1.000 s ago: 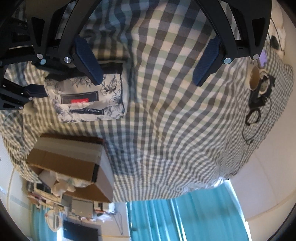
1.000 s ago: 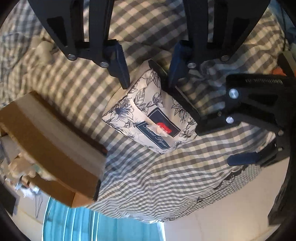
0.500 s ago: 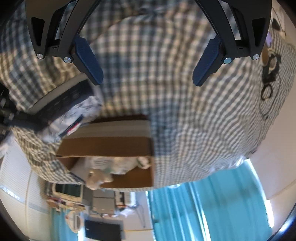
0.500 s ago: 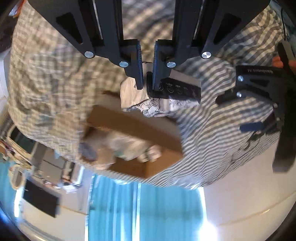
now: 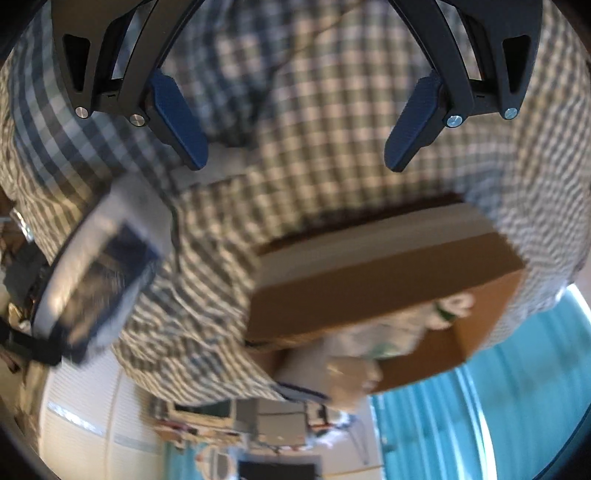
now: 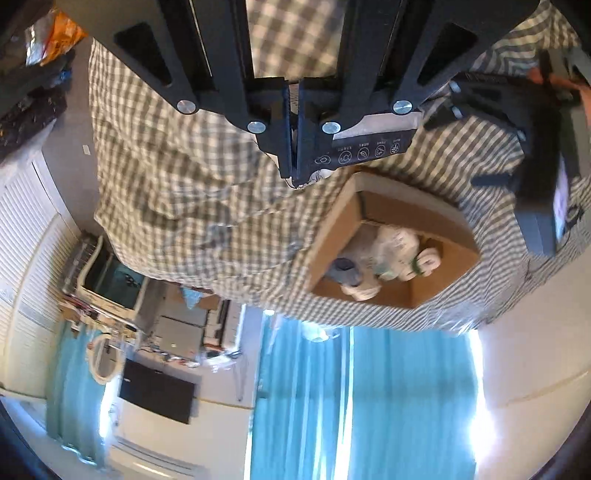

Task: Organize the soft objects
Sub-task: 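Grasp the white foam roller with the left tool while the right holds the tissue box, then place the tissue box and foam roller into the cardboard box and release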

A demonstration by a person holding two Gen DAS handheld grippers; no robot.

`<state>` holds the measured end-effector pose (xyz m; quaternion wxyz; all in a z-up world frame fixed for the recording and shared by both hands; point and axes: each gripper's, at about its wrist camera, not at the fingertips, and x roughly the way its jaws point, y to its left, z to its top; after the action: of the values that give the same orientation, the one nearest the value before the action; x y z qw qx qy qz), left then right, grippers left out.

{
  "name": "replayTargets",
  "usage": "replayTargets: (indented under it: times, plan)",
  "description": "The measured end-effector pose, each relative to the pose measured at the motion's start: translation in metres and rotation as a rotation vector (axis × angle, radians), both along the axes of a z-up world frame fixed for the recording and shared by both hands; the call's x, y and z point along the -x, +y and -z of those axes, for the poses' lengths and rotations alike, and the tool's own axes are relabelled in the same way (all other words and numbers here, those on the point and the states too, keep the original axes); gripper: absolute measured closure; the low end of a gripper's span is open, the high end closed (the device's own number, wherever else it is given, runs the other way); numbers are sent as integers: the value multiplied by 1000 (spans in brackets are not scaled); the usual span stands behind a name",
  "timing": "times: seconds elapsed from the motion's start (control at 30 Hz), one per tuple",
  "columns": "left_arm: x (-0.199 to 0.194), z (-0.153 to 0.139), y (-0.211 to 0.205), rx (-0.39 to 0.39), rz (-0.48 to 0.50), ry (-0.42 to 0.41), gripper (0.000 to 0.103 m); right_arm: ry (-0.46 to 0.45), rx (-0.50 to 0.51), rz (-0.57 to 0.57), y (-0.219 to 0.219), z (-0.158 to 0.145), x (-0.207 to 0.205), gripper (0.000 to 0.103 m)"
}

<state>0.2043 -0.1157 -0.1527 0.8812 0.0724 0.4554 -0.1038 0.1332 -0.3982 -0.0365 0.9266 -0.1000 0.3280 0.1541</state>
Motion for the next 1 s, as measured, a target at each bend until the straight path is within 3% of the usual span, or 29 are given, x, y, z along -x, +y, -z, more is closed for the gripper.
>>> replayTargets:
  times: [0.17, 0.23, 0.3, 0.33, 0.63, 1.0]
  plan:
    - [-10, 25, -27, 43, 67, 70, 19, -1, -16, 41, -25, 3, -11, 101]
    - [-19, 41, -33, 62, 72, 137, 43, 2, -19, 46, -29, 6, -13, 101]
    - [-24, 48, -34, 107, 74, 173, 52, 10, -29, 49, -34, 10, -15, 101]
    - [-24, 48, -35, 119, 75, 172, 62, 14, -41, 48, -36, 11, -16, 101]
    - [-16, 22, -18, 112, 69, 109, 67, 17, -92, 33, -34, 4, -13, 101]
    - [0, -49, 52, 109, -12, -39, 68, -72, -15, -27, 12, -49, 0, 101]
